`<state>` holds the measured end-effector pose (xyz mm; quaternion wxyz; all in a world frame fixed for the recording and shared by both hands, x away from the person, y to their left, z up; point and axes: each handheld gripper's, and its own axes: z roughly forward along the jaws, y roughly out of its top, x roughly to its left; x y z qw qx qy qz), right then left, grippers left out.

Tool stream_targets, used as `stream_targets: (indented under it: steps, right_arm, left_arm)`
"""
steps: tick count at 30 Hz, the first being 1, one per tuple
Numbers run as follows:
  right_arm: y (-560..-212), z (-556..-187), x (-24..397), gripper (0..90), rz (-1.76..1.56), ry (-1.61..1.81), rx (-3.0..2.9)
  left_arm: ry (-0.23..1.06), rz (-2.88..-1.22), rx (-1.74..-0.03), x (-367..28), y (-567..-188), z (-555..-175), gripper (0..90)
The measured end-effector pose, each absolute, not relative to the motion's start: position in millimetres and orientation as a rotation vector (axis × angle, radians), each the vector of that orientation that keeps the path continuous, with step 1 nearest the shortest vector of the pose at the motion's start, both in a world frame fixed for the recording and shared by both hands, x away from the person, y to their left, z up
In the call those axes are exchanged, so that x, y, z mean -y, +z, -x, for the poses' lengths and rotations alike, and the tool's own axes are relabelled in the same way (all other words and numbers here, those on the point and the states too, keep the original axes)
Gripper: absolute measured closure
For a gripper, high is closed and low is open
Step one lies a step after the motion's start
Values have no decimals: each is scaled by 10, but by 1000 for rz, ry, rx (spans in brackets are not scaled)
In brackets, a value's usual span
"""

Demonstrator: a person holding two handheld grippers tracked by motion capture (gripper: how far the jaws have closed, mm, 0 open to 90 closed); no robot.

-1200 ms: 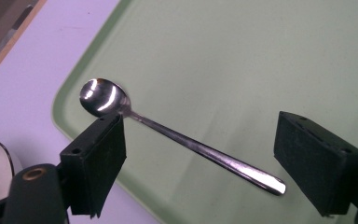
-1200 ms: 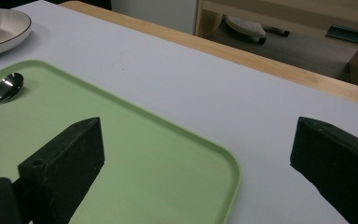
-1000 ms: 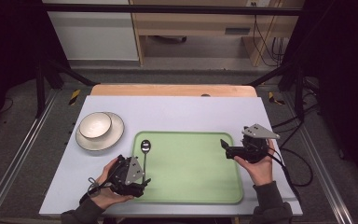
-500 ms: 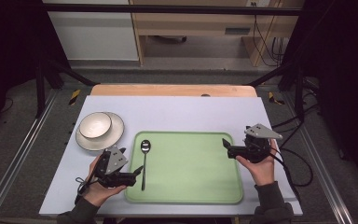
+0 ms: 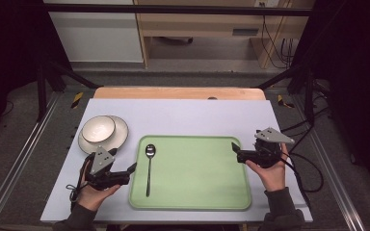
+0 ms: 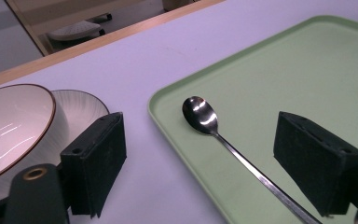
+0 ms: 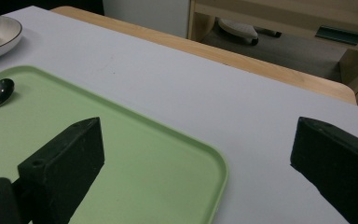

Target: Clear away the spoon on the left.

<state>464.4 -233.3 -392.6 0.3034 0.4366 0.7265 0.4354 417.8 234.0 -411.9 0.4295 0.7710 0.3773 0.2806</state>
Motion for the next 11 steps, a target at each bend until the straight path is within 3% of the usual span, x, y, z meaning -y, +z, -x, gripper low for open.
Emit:
stream_targets:
  steps: [11]
  right_arm:
    - [-3931, -4644, 2348, 30, -1162, 1156, -1924]
  left_arm:
    - [696, -1853, -1009, -2569, -4150, -4190, 179]
